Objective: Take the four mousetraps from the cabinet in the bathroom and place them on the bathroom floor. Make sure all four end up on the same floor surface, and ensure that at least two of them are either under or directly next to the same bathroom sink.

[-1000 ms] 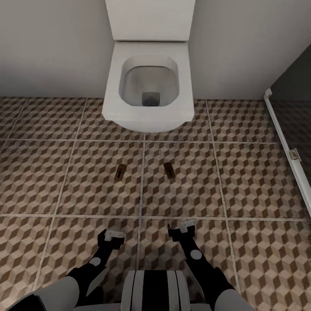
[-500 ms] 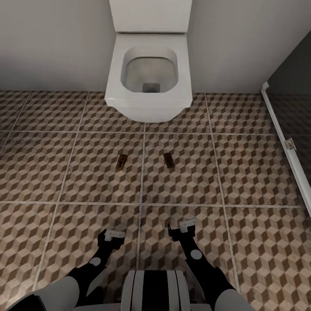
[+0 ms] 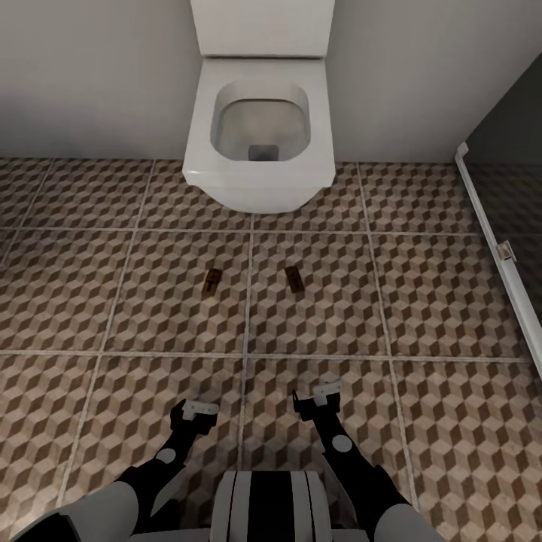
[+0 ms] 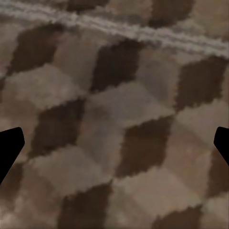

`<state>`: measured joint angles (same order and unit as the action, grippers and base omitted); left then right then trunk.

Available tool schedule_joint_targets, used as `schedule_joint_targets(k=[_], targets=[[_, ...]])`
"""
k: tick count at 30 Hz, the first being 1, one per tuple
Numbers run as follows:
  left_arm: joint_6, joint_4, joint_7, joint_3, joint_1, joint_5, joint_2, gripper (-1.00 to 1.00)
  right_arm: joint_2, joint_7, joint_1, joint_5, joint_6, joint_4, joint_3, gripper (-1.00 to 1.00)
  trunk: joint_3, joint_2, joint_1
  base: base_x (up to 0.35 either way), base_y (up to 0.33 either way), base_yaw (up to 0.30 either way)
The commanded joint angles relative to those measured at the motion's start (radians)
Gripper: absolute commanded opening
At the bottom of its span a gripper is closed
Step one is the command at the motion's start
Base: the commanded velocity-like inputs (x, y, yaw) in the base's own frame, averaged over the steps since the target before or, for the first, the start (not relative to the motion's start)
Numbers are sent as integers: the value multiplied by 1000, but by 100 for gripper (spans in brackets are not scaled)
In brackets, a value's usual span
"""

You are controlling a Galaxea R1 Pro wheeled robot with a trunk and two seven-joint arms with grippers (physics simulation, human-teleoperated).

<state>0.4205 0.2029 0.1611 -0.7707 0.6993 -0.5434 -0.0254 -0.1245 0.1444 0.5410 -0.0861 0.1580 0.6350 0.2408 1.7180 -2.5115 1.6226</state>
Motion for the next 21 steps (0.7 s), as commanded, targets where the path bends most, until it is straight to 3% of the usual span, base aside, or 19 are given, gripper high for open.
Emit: schedule_joint_targets(k=[1, 21], targets=[[1, 1, 9, -9, 0, -2, -1, 100, 0, 9, 1, -9, 0, -1, 3, 100, 0, 0, 0, 0, 0, 0], [-2, 1, 9, -9, 0, -3, -1, 100, 0, 8, 1, -9, 1, 1, 3, 100, -77, 5, -9, 0, 0, 0]])
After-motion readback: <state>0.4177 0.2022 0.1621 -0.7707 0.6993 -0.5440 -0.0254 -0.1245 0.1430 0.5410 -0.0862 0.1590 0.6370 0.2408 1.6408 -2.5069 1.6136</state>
